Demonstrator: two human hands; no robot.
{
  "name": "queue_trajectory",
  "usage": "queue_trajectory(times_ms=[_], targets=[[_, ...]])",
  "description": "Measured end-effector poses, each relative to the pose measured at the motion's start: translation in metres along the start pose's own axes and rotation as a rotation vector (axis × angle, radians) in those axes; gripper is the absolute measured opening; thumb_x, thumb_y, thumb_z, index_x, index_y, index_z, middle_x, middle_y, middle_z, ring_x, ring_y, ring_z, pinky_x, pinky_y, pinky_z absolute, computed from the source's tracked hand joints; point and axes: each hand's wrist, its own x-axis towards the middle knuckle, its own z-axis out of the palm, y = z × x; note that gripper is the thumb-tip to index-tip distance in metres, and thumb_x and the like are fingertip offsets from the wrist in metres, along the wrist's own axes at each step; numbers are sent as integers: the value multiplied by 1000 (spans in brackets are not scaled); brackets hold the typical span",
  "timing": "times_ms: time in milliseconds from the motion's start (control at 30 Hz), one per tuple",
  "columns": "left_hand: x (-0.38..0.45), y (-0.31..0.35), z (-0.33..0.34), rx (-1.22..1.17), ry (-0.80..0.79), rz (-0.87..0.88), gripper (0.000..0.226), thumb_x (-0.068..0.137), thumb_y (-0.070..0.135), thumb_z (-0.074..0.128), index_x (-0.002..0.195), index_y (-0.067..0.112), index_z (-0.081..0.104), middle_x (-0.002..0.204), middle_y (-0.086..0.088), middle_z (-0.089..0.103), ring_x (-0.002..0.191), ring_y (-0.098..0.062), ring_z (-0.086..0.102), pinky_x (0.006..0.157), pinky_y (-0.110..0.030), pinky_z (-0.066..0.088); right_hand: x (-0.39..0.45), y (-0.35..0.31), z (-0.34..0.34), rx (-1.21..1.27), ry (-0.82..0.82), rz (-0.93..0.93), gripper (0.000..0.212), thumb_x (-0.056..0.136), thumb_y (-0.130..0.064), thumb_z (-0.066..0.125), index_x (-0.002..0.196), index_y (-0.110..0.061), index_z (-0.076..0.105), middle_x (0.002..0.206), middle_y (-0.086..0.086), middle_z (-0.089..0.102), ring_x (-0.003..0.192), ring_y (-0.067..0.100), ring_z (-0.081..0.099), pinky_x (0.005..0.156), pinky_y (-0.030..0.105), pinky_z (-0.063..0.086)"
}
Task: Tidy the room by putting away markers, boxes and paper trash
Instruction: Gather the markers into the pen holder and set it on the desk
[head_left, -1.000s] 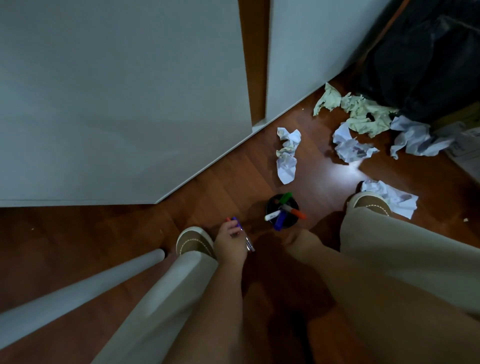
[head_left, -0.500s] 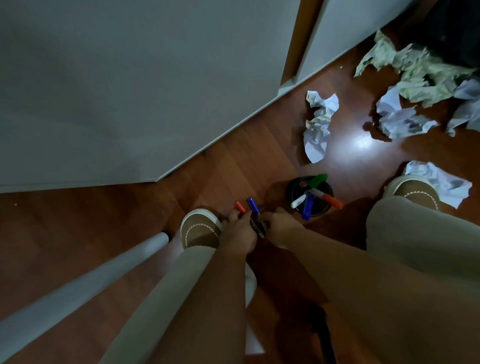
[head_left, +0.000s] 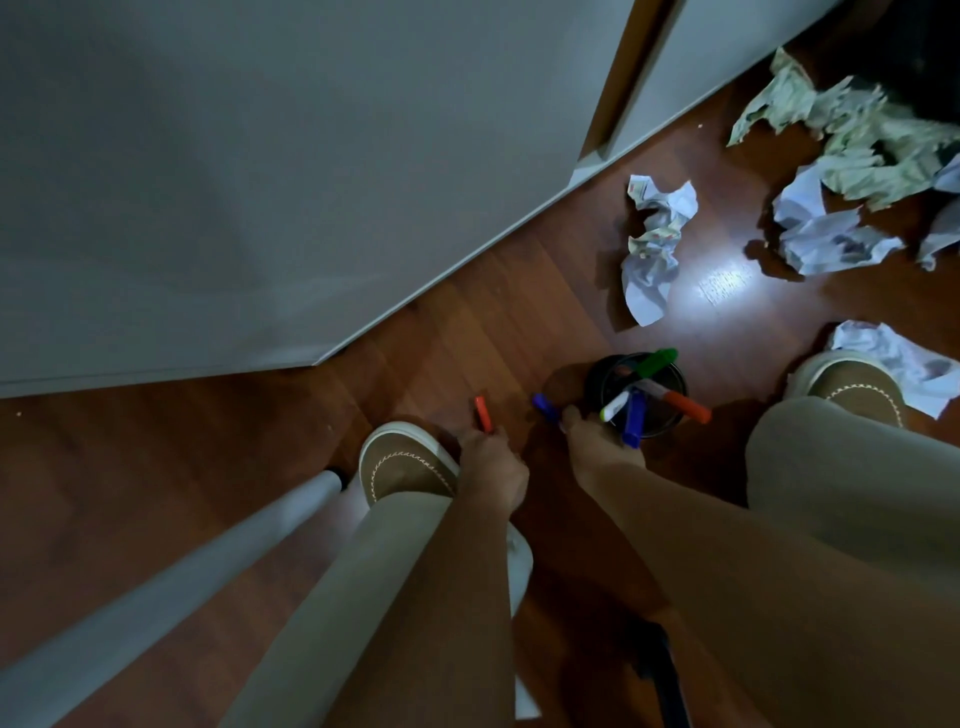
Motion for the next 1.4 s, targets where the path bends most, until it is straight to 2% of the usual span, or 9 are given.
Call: queue_trajectory(times_ms=[167, 233, 300, 533, 767, 900, 1067, 1200, 1400], targets=[[-21, -3, -15, -332, 397, 192, 14, 89, 13, 66, 100, 11, 74, 106, -10, 64, 86, -20, 68, 81, -34, 57, -14, -11, -3, 227, 37, -13, 50, 87, -4, 52, 130, -16, 31, 108, 17, 59, 99, 35, 60, 74, 40, 47], [-31, -1, -23, -453, 437, 175, 6, 85, 8, 70, 89, 12, 66, 89, -7, 68, 77, -18, 68, 72, -34, 57, -24, -16, -9, 372, 46, -75, 45, 83, -5, 54, 124, -15, 40, 106, 17, 61, 98, 35, 60, 73, 37, 45], [-40, 2, -31, -539, 459, 144, 22, 83, 9, 72, 90, 17, 53, 77, 3, 66, 72, -12, 68, 64, -26, 53, -36, -18, -16, 436, 68, -145, 36, 82, -6, 55, 117, -13, 52, 104, 17, 65, 98, 35, 62, 75, 34, 47], [-87, 18, -57, -797, 468, 124, 69, 84, 5, 70, 136, 34, 35, 93, 10, 65, 81, -3, 68, 72, -16, 54, -88, -1, -50, 507, 120, -254, 19, 87, -15, 59, 105, -14, 56, 91, 5, 64, 91, 27, 64, 72, 31, 47], [-118, 84, -56, -693, 528, 255, 36, 85, 24, 73, 113, 30, 53, 85, 4, 69, 78, -8, 69, 66, -19, 53, -120, 59, -100, 666, 479, -206, 22, 84, -27, 68, 101, -24, 54, 84, -8, 59, 79, 15, 58, 68, 32, 48], [-118, 119, -51, -540, 531, 326, 16, 91, 20, 64, 104, 27, 57, 93, 4, 68, 83, -13, 68, 70, -25, 56, -119, 88, -117, 782, 454, -106, 19, 82, -22, 69, 84, -31, 53, 75, -14, 58, 77, 13, 58, 55, 18, 38], [-102, 133, -51, -311, 547, 337, 16, 94, 16, 56, 109, 20, 59, 109, -3, 63, 93, -19, 61, 68, -23, 44, -113, 97, -111, 854, 363, -96, 19, 85, -24, 67, 74, -35, 55, 78, -14, 61, 73, 1, 58, 55, 15, 38], [-97, 128, -48, -213, 510, 331, 18, 94, 13, 55, 111, 18, 60, 111, -3, 61, 94, -14, 58, 69, -18, 40, -111, 104, -102, 806, 266, -103, 10, 88, -17, 63, 89, -26, 67, 94, -4, 68, 82, 11, 64, 69, 24, 51], [-88, 124, -37, -422, 379, 186, 40, 90, 15, 65, 128, 20, 52, 127, -4, 59, 108, -18, 61, 81, -23, 47, -106, 116, -109, 522, 279, -254, 36, 83, -18, 65, 119, -24, 65, 109, 5, 61, 99, 20, 59, 83, 28, 45]])
